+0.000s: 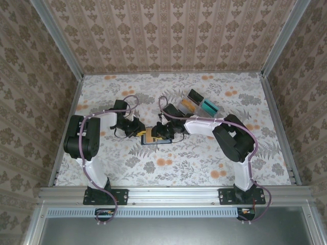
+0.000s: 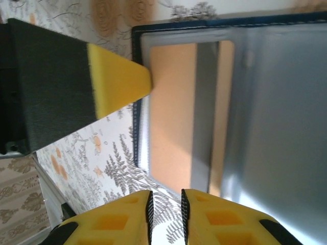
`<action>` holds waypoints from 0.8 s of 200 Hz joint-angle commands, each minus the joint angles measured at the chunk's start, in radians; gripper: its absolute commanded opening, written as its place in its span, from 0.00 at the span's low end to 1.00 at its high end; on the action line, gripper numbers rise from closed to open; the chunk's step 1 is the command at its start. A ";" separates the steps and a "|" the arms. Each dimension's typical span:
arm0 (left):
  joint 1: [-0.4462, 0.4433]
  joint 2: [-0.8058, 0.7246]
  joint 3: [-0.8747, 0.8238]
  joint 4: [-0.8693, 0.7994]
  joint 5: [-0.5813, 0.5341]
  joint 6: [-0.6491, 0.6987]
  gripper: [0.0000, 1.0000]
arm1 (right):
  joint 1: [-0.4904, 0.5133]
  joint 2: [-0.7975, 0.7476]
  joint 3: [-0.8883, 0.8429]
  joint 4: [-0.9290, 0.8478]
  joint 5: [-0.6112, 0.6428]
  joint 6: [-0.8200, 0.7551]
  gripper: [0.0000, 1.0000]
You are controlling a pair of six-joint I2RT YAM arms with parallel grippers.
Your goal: Take the credit cards out of the card holder
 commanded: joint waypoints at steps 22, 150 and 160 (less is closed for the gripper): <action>-0.004 0.025 -0.009 -0.062 -0.090 0.029 0.15 | -0.004 -0.023 -0.038 -0.013 0.058 0.042 0.25; -0.003 0.036 -0.013 -0.058 -0.078 0.027 0.14 | -0.010 0.022 -0.038 0.015 0.051 0.051 0.22; -0.004 0.036 -0.012 -0.058 -0.078 0.026 0.14 | -0.010 0.025 -0.040 0.014 0.051 0.051 0.23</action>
